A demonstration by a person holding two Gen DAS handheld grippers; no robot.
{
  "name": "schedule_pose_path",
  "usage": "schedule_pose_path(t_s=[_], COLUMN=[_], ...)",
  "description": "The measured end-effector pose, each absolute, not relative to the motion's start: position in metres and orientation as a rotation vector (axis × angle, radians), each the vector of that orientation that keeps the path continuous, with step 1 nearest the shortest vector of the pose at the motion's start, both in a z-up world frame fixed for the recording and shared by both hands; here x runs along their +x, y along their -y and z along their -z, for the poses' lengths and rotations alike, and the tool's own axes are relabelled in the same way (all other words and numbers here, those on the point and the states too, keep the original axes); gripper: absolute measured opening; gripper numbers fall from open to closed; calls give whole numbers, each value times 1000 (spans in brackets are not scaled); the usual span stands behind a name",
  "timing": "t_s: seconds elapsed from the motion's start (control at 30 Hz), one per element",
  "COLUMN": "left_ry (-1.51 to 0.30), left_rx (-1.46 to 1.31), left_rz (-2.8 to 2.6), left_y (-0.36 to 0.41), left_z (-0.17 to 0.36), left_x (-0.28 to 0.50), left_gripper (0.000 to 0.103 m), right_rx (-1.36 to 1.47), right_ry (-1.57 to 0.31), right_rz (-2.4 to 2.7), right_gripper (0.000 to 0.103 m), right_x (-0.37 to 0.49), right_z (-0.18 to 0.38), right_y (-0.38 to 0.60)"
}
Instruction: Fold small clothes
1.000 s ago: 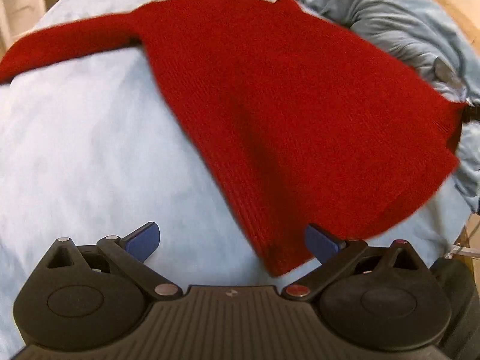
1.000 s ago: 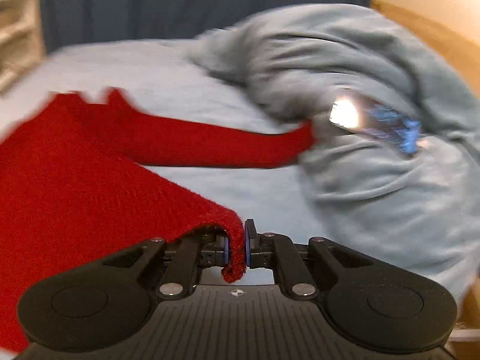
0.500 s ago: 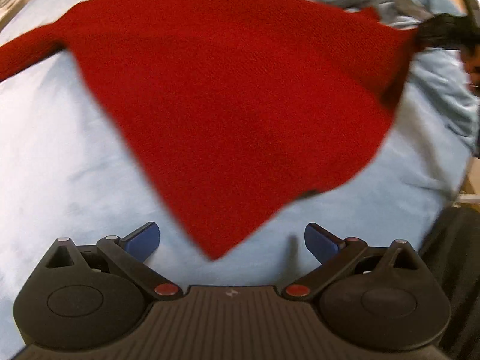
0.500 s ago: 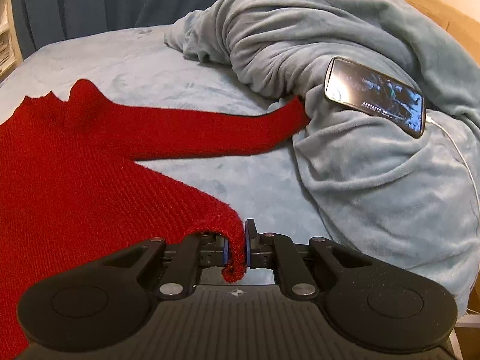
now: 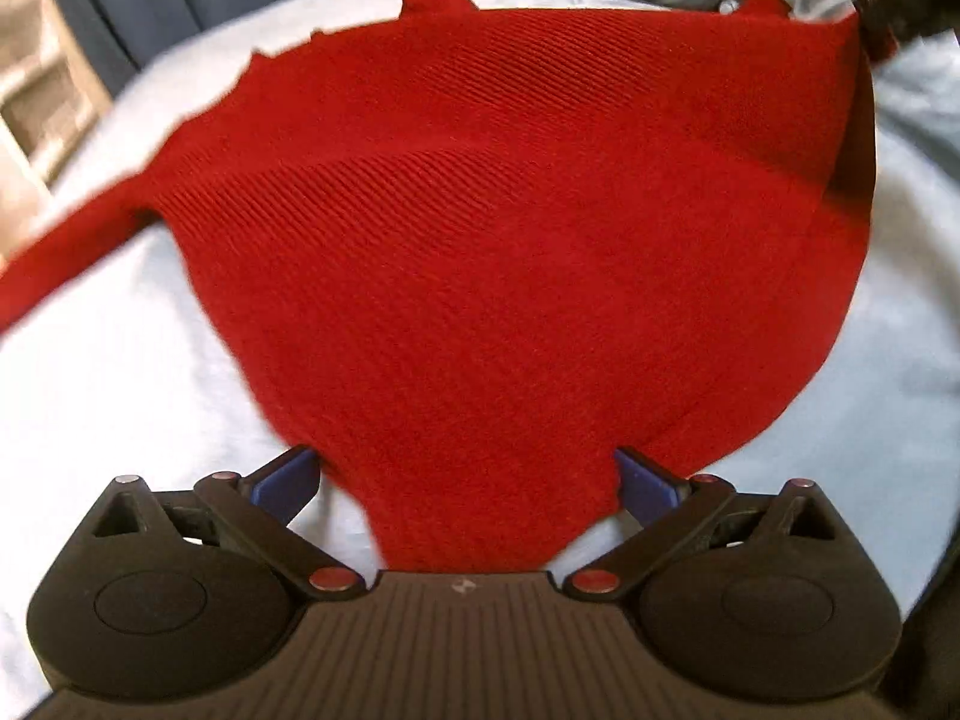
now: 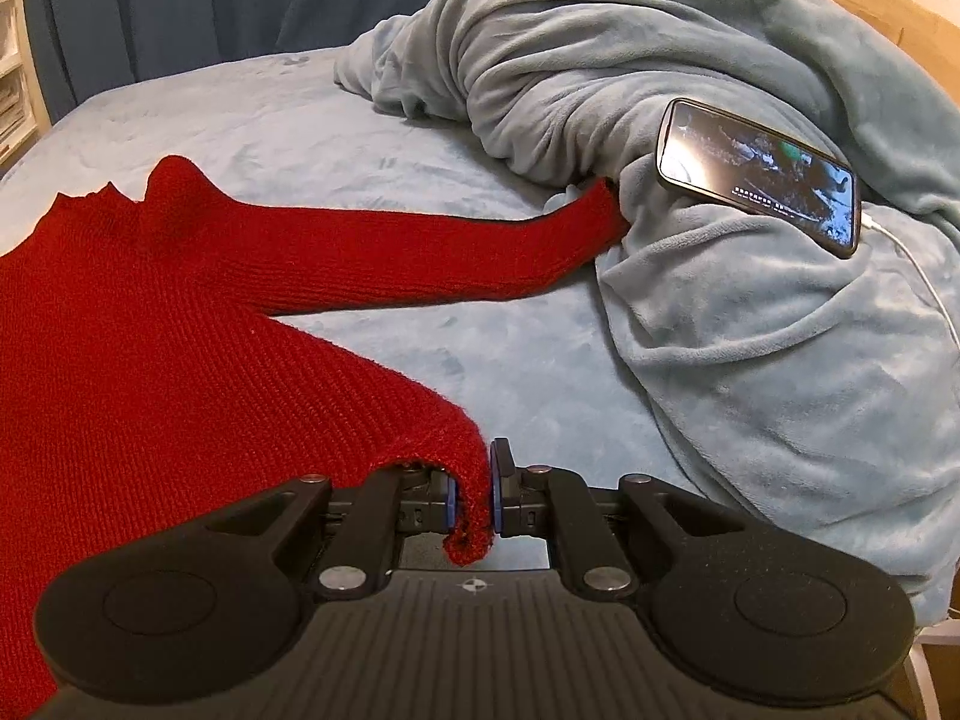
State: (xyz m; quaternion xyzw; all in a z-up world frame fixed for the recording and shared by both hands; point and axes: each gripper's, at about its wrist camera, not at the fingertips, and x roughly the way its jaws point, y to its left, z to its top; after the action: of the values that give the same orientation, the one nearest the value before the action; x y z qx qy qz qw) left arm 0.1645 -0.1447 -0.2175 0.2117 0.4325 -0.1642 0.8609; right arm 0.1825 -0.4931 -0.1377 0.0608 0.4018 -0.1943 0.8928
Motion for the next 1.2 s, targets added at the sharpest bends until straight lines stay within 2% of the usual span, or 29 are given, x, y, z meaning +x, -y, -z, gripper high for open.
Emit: schedule_pose_path(t_s=[0.13,0.43,0.57,0.8,0.97,1.2], left_ry=[-841,-895,-859,-1090,-1104,-1162], left_rx=[553,377,187,-267,-546,-396], left_rz=[299,181,183,126,108,72], left_y=[136,72,44,-7,-52,-26], left_z=[216,202,173,192,195,203], left_x=[160,181,181,229,242,234], left_gripper=[103,103,103,103,102,102], right_rx=[166,192,210,332,367,353], right_ry=[-831,-840,-833,-834,-845,-848], right_rz=[412,396,387,374,390,401], right_gripper=[10,11,11,11,11,12], right_x=[181,178,175,165,165,166], right_z=[138,140,140,145,149,151], right_y=[496,499,499,511,516,512])
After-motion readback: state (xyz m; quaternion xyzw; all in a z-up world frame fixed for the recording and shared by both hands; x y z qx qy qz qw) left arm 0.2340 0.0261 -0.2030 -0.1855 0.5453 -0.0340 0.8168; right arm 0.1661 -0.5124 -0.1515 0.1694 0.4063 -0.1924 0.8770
